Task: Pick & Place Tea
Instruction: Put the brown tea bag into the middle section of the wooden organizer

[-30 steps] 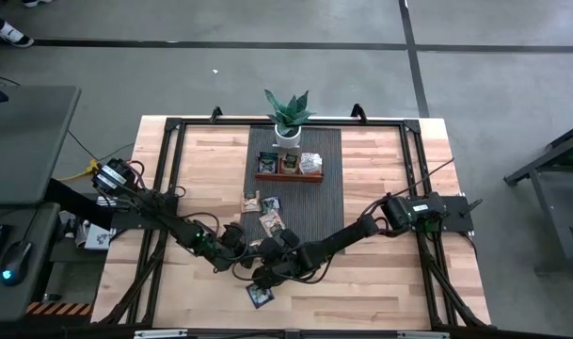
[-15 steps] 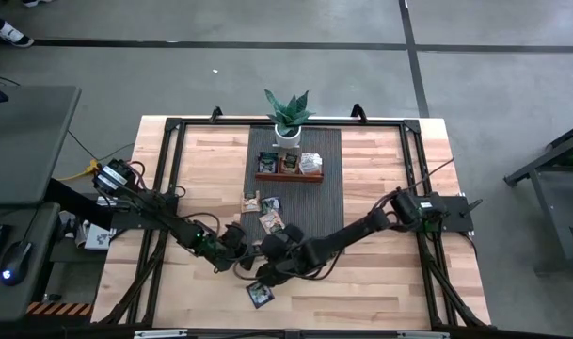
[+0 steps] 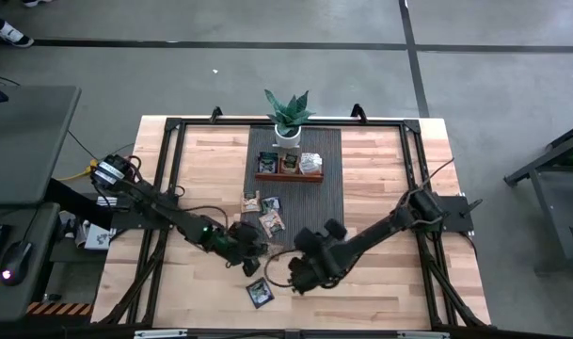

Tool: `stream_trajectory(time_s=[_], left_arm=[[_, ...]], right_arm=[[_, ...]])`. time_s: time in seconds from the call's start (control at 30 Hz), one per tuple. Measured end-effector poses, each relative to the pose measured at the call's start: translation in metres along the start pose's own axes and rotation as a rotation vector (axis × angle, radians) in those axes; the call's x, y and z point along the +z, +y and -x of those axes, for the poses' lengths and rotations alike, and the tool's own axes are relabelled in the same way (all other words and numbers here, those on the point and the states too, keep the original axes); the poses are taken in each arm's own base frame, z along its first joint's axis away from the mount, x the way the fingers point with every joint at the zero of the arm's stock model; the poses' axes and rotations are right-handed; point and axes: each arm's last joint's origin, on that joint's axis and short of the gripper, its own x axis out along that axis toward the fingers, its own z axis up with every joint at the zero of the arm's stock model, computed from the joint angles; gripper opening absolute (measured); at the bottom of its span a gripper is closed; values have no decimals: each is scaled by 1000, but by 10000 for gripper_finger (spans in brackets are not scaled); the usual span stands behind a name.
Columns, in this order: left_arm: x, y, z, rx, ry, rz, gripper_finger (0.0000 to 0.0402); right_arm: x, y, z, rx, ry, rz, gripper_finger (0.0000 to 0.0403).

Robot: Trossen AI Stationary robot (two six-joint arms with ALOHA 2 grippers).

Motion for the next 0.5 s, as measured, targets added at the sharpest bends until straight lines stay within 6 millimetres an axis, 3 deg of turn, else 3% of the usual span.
stream_trajectory(time_s=[0.23,0.5], left_arm=[[47,-21,9,76,93,-371,0],[114,-18,25,158,202,-676,0]], right_arm=[[-36,1,11,-36,11,-77,0],[-75,13,-8,92,-11,-191,0]])
